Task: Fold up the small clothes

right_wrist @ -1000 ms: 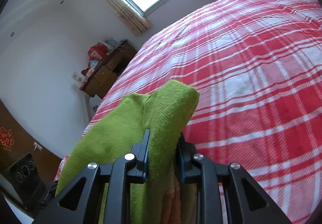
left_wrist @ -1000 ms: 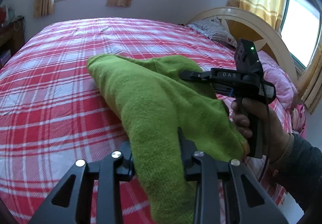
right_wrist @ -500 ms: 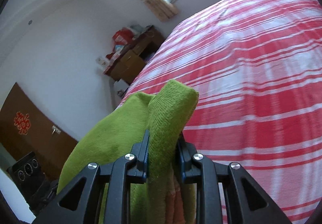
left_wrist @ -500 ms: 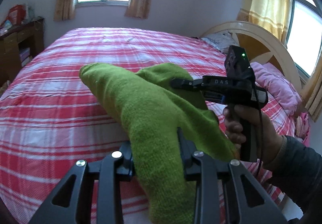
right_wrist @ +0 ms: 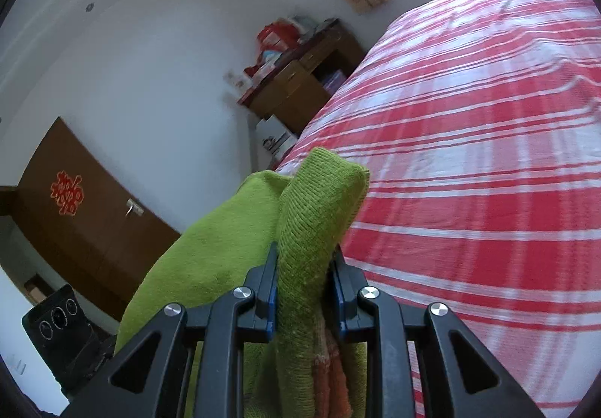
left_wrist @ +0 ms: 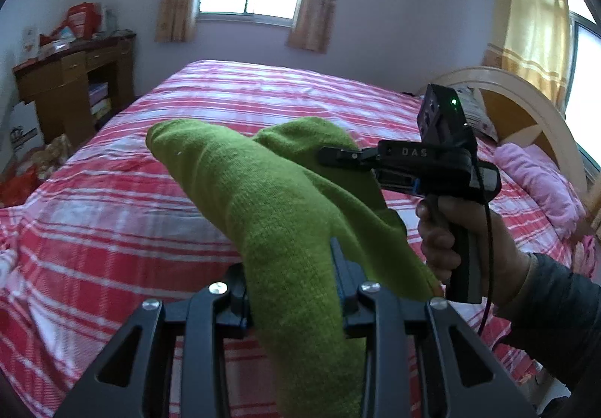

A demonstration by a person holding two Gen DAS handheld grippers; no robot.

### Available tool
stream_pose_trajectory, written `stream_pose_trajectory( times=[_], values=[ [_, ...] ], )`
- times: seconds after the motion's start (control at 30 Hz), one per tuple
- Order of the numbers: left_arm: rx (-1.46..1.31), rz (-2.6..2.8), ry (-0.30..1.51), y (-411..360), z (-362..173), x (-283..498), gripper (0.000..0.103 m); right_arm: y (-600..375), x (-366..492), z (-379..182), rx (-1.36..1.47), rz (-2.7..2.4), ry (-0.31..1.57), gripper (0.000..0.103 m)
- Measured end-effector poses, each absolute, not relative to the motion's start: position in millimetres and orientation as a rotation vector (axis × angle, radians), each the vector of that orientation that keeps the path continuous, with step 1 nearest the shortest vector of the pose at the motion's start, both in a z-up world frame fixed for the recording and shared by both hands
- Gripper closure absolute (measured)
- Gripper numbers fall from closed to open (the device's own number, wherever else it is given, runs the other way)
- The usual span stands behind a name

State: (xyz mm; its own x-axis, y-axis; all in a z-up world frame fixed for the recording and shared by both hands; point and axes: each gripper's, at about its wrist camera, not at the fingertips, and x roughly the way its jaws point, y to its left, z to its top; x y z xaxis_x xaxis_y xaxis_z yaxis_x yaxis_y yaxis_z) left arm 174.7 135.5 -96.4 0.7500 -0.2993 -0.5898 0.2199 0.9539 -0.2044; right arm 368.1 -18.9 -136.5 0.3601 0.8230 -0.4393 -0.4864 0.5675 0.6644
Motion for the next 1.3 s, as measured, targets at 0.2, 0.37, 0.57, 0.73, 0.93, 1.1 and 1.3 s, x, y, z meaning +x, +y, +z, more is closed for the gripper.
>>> stream_pose_trajectory(
  times=[0.2, 0.37, 0.57, 0.73, 0.93, 1.1, 1.3],
  values=[
    [-0.132, -0.222, 0.653, 160.2, -101.2, 169.3, 0.070, 27.1, 376.0, -136.2, 0.425, 0.937, 0.854, 0.080],
    [-0.146, -0.187, 0.666, 177.3, -109.6, 168.3, 0.070, 55.9, 383.8, -141.9, 0.398, 0.963, 0.876, 0.080],
    [-0.106, -0.134, 0.681, 184.7, -119.3, 160.4, 0.070, 82.5, 391.0, -154.6, 0.379, 0.993, 0.918, 0.080],
    [-0.110, -0.116, 0.702, 199.9, -130.4, 153.3, 0.070, 96.9, 398.2, -164.2, 0.380, 1.004, 0.936, 0.080],
    [-0.112, -0.110, 0.713, 202.4, -138.1, 149.3, 0.069, 94.0, 400.4, -167.5, 0.384, 0.995, 0.951, 0.080],
    [-0.123, -0.107, 0.722, 204.0, -144.7, 143.3, 0.069, 92.0, 399.9, -170.9, 0.389, 0.991, 0.963, 0.080],
    [-0.137, -0.100, 0.733, 205.7, -153.6, 138.5, 0.068, 95.2, 401.9, -173.3, 0.391, 0.989, 0.971, 0.080]
  ],
)
